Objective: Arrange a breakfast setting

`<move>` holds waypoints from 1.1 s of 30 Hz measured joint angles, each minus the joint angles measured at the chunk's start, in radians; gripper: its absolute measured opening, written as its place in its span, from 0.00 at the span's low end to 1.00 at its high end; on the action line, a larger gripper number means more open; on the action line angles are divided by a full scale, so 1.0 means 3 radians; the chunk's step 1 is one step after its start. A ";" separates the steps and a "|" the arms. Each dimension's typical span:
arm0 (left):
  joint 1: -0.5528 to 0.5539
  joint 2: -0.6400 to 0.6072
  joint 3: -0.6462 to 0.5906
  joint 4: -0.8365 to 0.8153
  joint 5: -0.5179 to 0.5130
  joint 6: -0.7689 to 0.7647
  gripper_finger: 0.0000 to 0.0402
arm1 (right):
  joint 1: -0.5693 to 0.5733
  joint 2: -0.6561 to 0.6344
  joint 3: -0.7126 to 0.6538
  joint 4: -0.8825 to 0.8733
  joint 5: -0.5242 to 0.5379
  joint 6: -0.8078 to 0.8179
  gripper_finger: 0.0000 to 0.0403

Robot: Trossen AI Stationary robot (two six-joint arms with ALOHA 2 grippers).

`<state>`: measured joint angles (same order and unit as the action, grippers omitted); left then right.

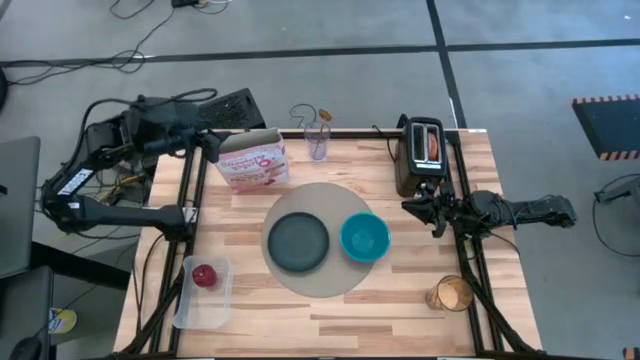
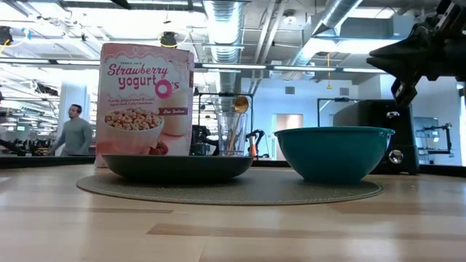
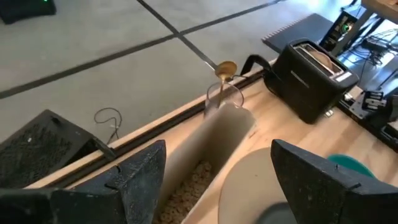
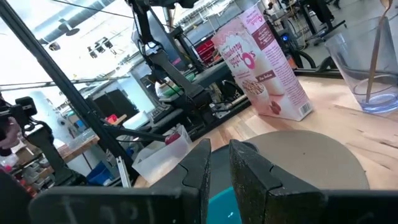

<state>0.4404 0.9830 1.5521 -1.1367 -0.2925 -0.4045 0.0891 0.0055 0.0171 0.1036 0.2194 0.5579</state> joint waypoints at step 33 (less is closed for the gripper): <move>-0.0001 0.0114 0.0051 -0.0651 0.0238 0.0023 0.98 | 0.0000 0.0001 0.0012 -0.0132 -0.0001 0.0005 0.22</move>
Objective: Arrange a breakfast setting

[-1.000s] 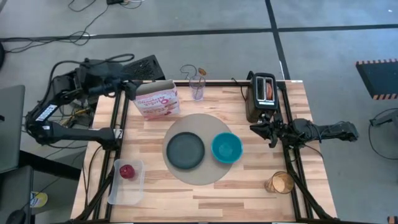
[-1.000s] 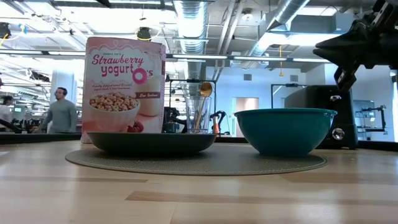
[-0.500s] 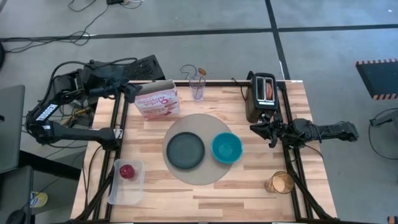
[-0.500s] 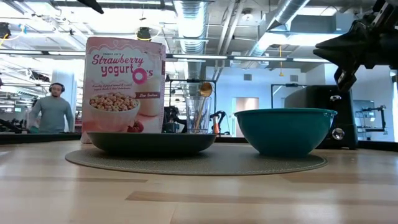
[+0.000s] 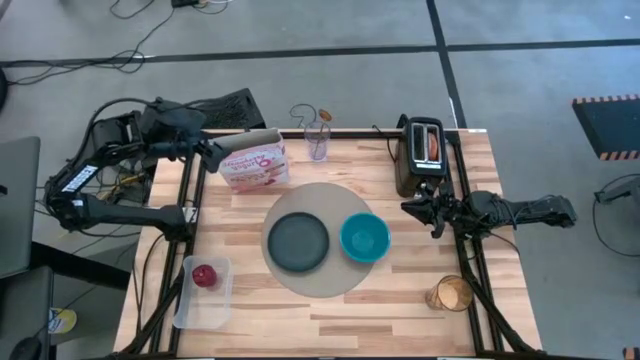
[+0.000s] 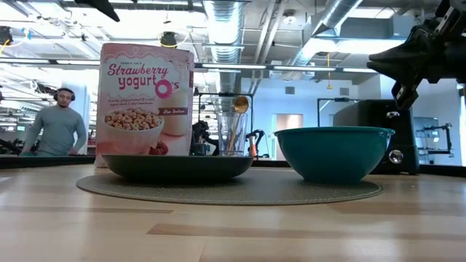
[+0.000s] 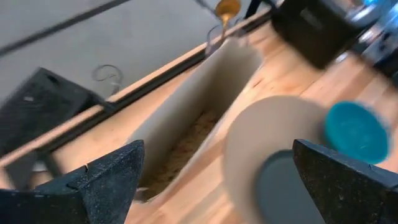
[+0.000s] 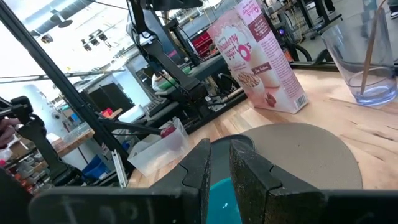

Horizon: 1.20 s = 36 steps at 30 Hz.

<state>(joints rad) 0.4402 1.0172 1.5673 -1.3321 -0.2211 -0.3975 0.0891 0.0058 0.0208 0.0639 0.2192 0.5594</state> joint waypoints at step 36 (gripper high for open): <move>0.1077 0.0384 -0.0027 -0.0153 0.0608 0.1810 0.97 | 0.0000 -0.0001 0.0000 0.0003 0.0067 0.0056 0.22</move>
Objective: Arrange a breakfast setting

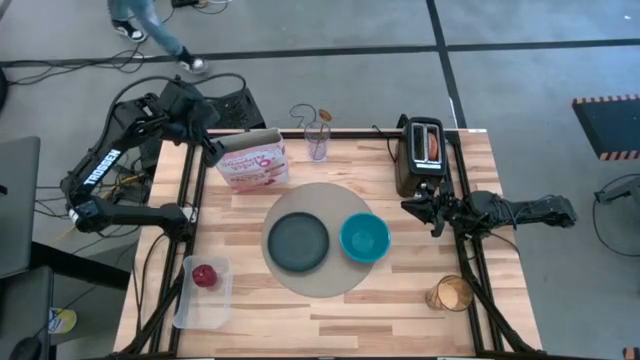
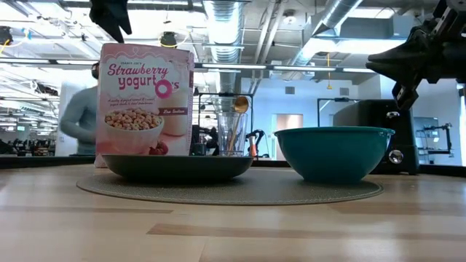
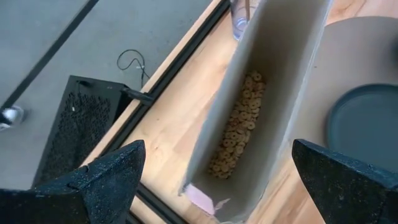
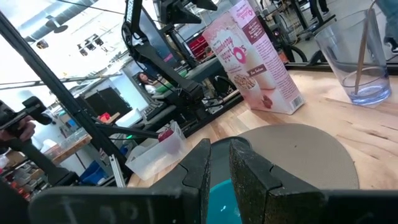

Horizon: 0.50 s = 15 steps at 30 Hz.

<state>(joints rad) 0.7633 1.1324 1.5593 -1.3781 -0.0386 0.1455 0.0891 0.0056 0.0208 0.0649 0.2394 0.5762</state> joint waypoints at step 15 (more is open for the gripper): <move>0.0102 0.0219 -0.0004 -0.0011 0.0442 0.0176 0.97 | 0.0000 0.0000 0.0000 0.0000 0.0072 0.0001 0.22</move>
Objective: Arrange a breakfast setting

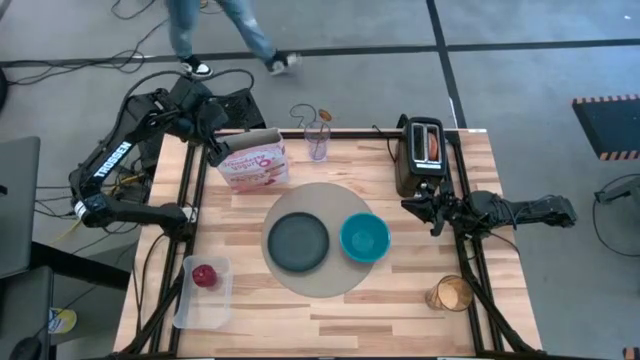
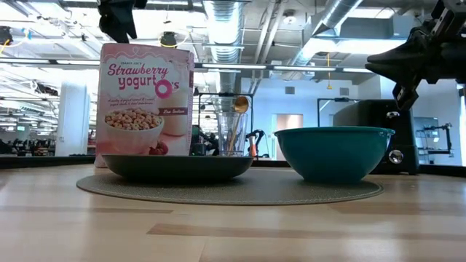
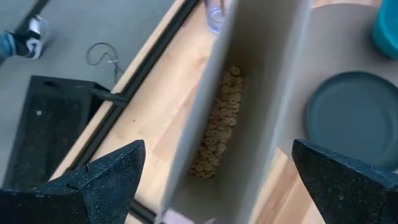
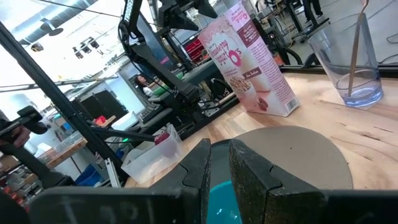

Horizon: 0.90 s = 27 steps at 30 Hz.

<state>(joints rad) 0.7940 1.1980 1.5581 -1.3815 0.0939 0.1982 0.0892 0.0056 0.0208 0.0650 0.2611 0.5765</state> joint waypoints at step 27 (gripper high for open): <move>-0.0025 -0.0053 -0.0784 0.0282 -0.0004 -0.0004 0.94 | 0.0000 0.0000 0.0000 -0.0001 0.0034 -0.0001 0.22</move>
<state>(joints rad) 0.7864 1.1821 1.3229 -1.2970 0.0928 0.1970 0.0891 0.0055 0.0208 0.0647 0.2714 0.5762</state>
